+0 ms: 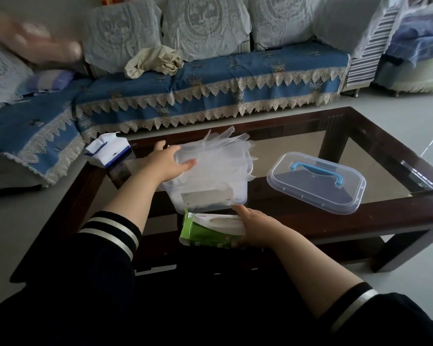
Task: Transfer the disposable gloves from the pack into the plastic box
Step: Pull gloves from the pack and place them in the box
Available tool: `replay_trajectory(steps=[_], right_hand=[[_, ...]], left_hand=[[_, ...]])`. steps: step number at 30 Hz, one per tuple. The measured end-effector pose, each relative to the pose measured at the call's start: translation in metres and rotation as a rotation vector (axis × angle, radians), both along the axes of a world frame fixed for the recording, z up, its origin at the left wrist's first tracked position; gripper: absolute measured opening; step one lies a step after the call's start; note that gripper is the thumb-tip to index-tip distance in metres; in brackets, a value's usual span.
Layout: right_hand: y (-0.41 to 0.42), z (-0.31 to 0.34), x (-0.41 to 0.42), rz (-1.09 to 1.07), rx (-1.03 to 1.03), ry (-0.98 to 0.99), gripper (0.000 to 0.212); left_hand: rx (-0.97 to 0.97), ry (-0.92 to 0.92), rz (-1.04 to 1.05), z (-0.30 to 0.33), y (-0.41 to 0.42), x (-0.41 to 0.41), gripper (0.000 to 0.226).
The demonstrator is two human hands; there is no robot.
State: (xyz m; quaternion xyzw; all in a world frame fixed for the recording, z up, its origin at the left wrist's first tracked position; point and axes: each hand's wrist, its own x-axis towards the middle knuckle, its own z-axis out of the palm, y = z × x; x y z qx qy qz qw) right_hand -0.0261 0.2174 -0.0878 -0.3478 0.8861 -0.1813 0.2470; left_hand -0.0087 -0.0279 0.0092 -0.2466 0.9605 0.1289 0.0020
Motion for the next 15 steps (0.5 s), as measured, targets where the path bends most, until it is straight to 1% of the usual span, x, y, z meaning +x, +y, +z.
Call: replay_trajectory(steps=[2,3,4,5,6,7,8,9,10,11,12,14,15], right_hand=[[0.000,0.002,0.002,-0.005,-0.010,0.001,0.092],[-0.002,0.003,0.002,-0.011,-0.018,0.013,0.085],[-0.002,0.003,0.004,-0.019,-0.030,0.027,0.078],[-0.004,0.003,0.005,-0.024,-0.053,0.052,0.069],[-0.006,0.003,0.006,-0.021,-0.087,0.084,0.059],[-0.008,0.003,0.007,-0.015,-0.123,0.105,0.048],[-0.009,0.003,0.008,-0.009,-0.151,0.115,0.039],[-0.011,0.003,0.009,-0.003,-0.163,0.116,0.032],[-0.012,0.001,0.009,0.004,-0.160,0.111,0.029],[-0.013,0.000,0.009,0.017,-0.142,0.109,0.029],[-0.014,-0.002,0.010,0.036,-0.116,0.114,0.031],[-0.017,-0.004,0.012,0.061,-0.059,0.148,0.033],[-0.018,-0.004,0.013,0.056,-0.041,0.169,0.033]], left_hand=[[-0.141,-0.078,0.063,0.008,0.008,0.009,0.076],[-0.207,-0.064,0.085,0.013,0.013,0.014,0.073],[-0.267,-0.001,0.087,0.015,0.020,0.023,0.069],[-0.316,0.128,0.056,0.016,0.029,0.032,0.062],[-0.340,0.301,-0.014,0.012,0.038,0.041,0.052],[-0.317,0.447,-0.110,0.007,0.049,0.051,0.042],[-0.253,0.510,-0.211,-0.001,0.061,0.061,0.035],[-0.160,0.480,-0.295,-0.010,0.071,0.070,0.031],[-0.072,0.378,-0.348,-0.022,0.079,0.076,0.028],[0.005,0.240,-0.379,-0.035,0.083,0.080,0.025],[0.053,0.115,-0.396,-0.049,0.083,0.082,0.027],[0.087,-0.065,-0.417,-0.071,0.076,0.081,0.061],[0.082,-0.099,-0.418,-0.077,0.072,0.080,0.074]])
